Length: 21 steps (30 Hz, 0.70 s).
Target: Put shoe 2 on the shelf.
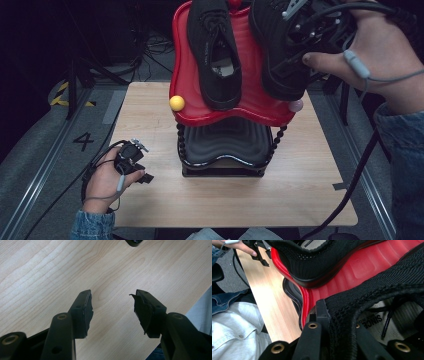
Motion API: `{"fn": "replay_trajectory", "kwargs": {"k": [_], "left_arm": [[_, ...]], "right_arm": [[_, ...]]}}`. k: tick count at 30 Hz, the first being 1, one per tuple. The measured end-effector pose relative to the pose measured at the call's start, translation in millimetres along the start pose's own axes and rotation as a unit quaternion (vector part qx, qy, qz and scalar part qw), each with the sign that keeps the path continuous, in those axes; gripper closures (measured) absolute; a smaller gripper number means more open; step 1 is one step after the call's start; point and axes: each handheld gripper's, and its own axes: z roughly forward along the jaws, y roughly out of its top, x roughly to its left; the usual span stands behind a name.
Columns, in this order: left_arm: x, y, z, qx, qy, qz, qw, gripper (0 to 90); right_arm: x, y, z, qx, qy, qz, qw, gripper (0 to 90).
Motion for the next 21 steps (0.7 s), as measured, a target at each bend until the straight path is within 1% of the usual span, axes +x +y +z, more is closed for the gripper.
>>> {"fn": "replay_trajectory", "kwargs": {"k": [4,8,10,13,16,21], "left_arm": [[0.5,-0.2,0.6,0.0,0.0,0.0,1.0,48.9],[0.2,-0.2,1.0,0.0,-0.001,0.0,1.0,48.9],[0.4,0.1,1.0,-0.001,0.002,0.002,1.0,48.9],[-0.5,0.0,1.4,0.002,-0.002,-0.003,1.0,48.8],[-0.2,0.3,2.1,0.002,-0.002,0.001,1.0,48.7],[-0.4,0.7,2.0,0.004,-0.002,0.002,1.0,48.6]], "right_arm": [[1.0,4.9,6.2,0.002,0.001,-0.002,1.0,87.0],[2.5,9.7,13.1,0.005,-0.005,-0.007,0.9999,87.0],[3.7,11.6,16.2,0.004,-0.002,-0.008,1.0,86.9],[5.6,14.0,21.1,0.005,0.0,-0.012,0.9999,86.9],[6.2,15.6,24.0,0.008,-0.002,-0.016,0.9998,86.9],[7.0,15.2,31.0,0.009,0.001,-0.016,0.9998,86.8]]}}
